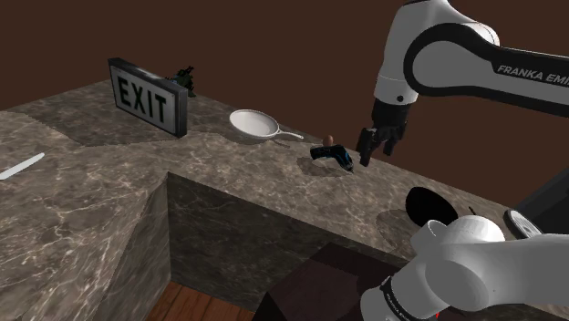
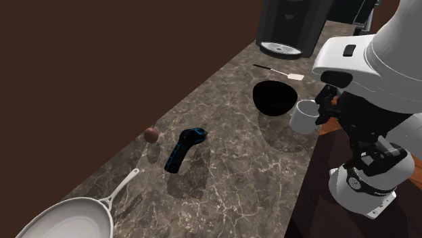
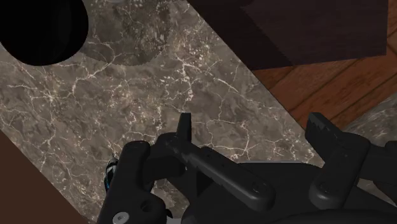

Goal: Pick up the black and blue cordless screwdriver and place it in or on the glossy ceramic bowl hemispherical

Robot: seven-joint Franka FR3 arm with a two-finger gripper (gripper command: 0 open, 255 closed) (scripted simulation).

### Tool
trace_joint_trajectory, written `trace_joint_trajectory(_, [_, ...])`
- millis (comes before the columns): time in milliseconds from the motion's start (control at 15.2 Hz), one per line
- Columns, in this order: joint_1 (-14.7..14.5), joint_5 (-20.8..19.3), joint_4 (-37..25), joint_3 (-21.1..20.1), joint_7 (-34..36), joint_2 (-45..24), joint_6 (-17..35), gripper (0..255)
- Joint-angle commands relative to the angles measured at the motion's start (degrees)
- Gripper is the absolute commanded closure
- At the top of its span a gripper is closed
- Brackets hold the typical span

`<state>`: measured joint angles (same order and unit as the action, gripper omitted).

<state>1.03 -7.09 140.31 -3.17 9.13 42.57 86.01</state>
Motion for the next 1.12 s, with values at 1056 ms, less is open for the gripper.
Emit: trace_joint_trajectory(1056, [1.61, -15.73, 1.12, 18.98, -32.45, -18.19, 27.45, 0])
